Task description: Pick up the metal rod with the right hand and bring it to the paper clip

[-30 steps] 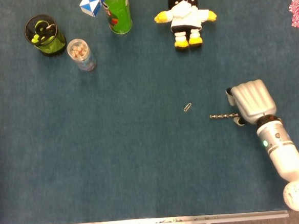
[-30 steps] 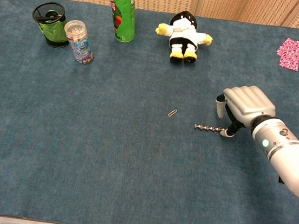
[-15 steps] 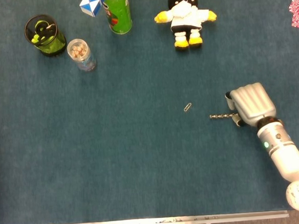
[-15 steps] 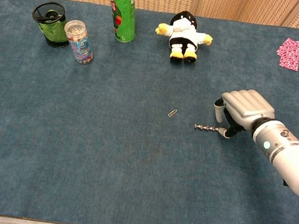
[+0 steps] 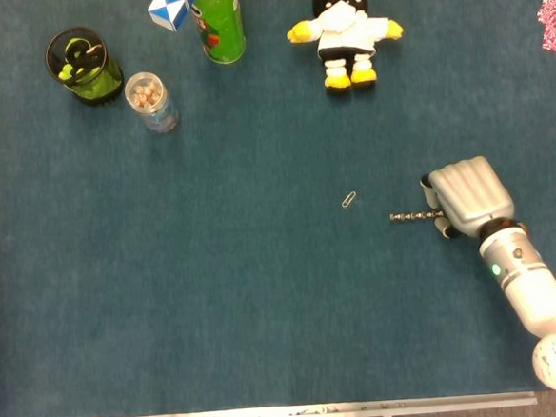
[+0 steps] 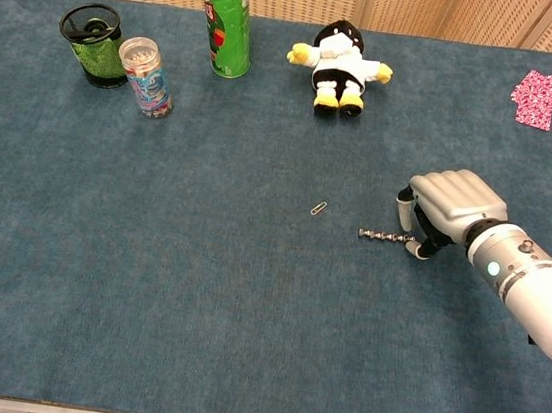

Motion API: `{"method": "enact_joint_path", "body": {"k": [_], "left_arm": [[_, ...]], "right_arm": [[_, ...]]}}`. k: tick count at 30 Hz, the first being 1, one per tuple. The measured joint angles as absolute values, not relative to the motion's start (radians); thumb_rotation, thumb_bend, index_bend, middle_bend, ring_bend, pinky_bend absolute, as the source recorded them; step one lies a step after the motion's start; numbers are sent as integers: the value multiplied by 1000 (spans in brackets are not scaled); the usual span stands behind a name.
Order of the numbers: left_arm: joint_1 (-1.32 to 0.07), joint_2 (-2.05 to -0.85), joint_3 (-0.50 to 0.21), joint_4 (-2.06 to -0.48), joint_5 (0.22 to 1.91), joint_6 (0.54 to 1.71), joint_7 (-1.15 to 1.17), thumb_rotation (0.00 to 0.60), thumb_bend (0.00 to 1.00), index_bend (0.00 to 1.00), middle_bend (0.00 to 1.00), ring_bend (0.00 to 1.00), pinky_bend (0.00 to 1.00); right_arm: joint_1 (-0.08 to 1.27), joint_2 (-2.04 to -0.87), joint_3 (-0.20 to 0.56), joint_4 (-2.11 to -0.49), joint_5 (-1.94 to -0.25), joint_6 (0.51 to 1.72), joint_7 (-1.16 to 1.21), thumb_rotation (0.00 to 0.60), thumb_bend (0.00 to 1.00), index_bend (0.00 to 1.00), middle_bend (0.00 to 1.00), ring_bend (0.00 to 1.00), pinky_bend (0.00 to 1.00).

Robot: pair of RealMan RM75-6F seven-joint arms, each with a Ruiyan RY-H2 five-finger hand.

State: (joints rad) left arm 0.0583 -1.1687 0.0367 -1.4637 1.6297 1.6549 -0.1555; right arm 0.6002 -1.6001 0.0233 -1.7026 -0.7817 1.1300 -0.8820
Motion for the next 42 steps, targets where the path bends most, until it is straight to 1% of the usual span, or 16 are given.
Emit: {"method": "enact_joint_path", "body": {"k": [15,21,32,42], "left_arm": [[61,-1172,35,-1458,1626,1657,-160,600,206,99,105,70,45],[62,-1172,34,-1456,1624,1659,-163,600,205,99,105,70,45],[67,-1175,31,-1446,1625,1671,-175,600,205,99,105,70,45],[67,-1175,33,-1447,1625,1666,-170,600,205,99,105,70,45]], "right_arm": [[635,-1605,22,-1699,-719,1112,-900,600,220,567,801,848,1000],[648,-1606,20,-1700,-692,1108,-905,600,236,567,801,848,1000],[667,-1601,21,-1716,-658,1114,-899,600,392,570,804,854,1000],[675,-1548,17,-1784,-668,1123,-880,600,440,581,810,862,1000]]}}
